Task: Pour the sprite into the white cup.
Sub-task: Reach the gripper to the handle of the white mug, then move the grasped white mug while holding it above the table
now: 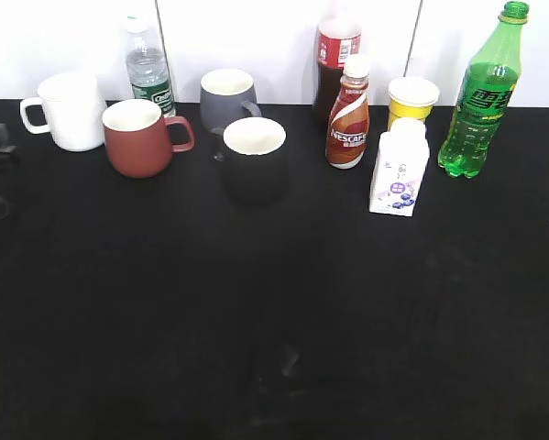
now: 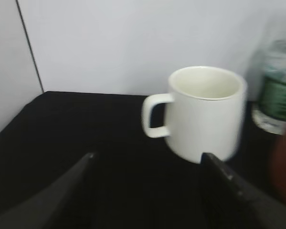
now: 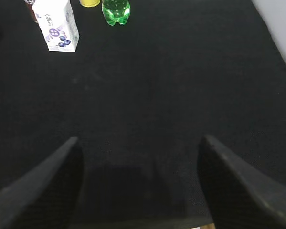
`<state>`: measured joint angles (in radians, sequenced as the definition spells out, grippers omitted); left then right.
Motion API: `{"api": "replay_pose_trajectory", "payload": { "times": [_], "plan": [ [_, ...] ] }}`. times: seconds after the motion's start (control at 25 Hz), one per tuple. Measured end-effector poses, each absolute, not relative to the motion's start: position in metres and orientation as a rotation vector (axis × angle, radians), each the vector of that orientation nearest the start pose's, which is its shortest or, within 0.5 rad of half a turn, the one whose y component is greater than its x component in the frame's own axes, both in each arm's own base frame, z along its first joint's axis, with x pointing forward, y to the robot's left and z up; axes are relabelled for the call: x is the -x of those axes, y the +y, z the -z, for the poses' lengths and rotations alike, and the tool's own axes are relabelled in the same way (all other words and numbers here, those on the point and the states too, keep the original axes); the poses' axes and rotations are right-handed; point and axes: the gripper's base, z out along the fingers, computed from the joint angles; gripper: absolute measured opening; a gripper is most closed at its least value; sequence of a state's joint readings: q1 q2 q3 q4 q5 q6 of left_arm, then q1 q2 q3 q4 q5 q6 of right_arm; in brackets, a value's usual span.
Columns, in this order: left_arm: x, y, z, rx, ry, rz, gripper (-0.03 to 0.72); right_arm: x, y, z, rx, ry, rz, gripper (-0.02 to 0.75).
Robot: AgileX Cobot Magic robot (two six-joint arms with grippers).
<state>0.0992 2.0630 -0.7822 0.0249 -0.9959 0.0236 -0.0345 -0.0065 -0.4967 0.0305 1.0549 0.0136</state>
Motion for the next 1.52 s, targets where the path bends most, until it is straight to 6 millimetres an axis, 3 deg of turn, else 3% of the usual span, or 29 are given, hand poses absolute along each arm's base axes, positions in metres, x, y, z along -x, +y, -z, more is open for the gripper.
{"api": "replay_pose_trajectory", "payload": {
  "times": [0.12, 0.28, 0.68, 0.88, 0.92, 1.0, 1.08, 1.12, 1.32, 1.4, 1.52],
  "plan": [
    [-0.403, 0.044, -0.085, -0.016, 1.818, -0.076, 0.501, 0.005, 0.003, -0.277, -0.047, 2.034, -0.023, 0.557],
    [-0.443, 0.047, -0.073, -0.018, 1.82, -0.051, 0.5, 0.005, 0.003, -0.277, -0.047, 2.034, -0.023, 0.557],
    [-0.486, 0.057, -0.069, 0.012, 1.802, -0.035, 0.49, 0.005, 0.003, -0.277, -0.047, 2.034, -0.023, 0.557],
    [-0.508, 0.057, -0.066, 0.014, 1.794, 0.019, 0.418, 0.005, 0.003, -0.277, -0.047, 2.034, -0.023, 0.557],
    [-0.51, 0.057, -0.067, 0.009, 1.794, 0.02, 0.387, 0.005, 0.003, -0.277, -0.047, 2.034, -0.023, 0.557],
    [-0.511, 0.056, -0.067, -0.023, 1.795, 0.02, 0.223, 0.005, 0.003, -0.277, -0.047, 2.034, -0.023, 0.557],
    [-0.511, 0.053, -0.066, -0.075, 1.797, 0.02, 0.106, 0.005, 0.003, -0.277, -0.047, 2.034, -0.023, 0.557],
    [-0.512, 0.052, -0.067, -0.098, 1.795, 0.021, 0.08, 0.005, 0.003, -0.277, -0.047, 2.034, -0.023, 0.557],
    [-0.51, 0.052, -0.071, -0.103, 1.789, 0.022, 0.077, 0.005, 0.003, -0.277, -0.047, 2.034, -0.023, 0.557],
    [-0.504, 0.054, -0.092, -0.087, 1.774, 0.007, 0.063, 0.005, 0.003, -0.277, -0.047, 2.034, -0.023, 0.557],
    [-0.481, 0.053, -0.145, -0.067, 1.697, 0.003, 0.062, 0.005, 0.003, -0.277, -0.047, 2.034, -0.023, 0.557]
  ]
}}
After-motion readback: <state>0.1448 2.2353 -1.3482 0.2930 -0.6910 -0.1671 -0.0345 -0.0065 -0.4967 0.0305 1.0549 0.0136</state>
